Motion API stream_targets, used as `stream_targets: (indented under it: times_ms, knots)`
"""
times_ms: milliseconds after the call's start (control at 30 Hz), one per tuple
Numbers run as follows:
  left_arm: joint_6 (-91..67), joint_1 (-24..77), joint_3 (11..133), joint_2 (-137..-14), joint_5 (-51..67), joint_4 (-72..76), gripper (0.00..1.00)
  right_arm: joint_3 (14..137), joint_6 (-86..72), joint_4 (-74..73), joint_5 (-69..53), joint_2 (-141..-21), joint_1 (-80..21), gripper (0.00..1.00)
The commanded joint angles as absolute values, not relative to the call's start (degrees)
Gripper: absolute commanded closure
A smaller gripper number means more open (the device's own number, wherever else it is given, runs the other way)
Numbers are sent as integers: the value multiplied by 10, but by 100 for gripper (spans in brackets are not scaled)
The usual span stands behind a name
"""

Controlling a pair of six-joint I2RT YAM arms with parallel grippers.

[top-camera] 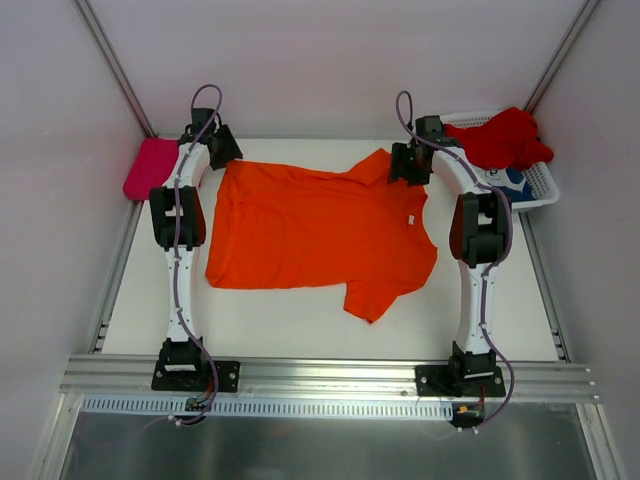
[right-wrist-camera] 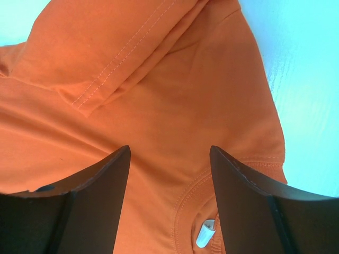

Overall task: Fold and stack the t-shirts
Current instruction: Fold the tshirt

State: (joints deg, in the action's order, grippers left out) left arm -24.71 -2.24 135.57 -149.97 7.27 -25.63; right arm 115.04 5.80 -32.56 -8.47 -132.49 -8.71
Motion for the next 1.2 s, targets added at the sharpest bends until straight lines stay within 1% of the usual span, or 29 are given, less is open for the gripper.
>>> stream_targets:
  times_ms: [0,133,200,233,333,400,467,533,567,600,933,1167]
  knots:
    - [-253,-11,1320,-1473,72,-267,48,1155,52,-322,-97,-1281,-91,35]
    - [-254,-9,1316,-1468,67,-267,64,1148,53,-323,-98,-1275,-93,35]
    - [-254,-10,1313,-1466,66,-266,69,1143,54,-323,-98,-1270,-96,35]
    - [-254,-9,1314,-1466,66,-266,78,1140,54,-323,-98,-1268,-96,35]
    - [-255,-9,1311,-1464,65,-266,90,1135,52,-323,-101,-1266,-98,35]
    - [-257,-9,1310,-1465,66,-267,93,1134,57,-322,-99,-1268,-105,35]
    - [-258,-9,1308,-1464,67,-266,100,1143,64,-326,-91,-1277,-112,35]
    - [-258,-9,1308,-1465,68,-266,100,1154,73,-329,-86,-1286,-119,36]
    - [-258,-8,1307,-1465,67,-266,100,1173,83,-338,-84,-1292,-128,42]
    - [-258,-6,1307,-1464,67,-266,100,1184,89,-344,-81,-1304,-133,43]
    - [-258,-5,1305,-1466,62,-267,100,1279,80,-336,-76,-1374,-154,43]
    - [-258,-4,1303,-1464,61,-266,100,1273,62,-304,-61,-1392,-157,43]
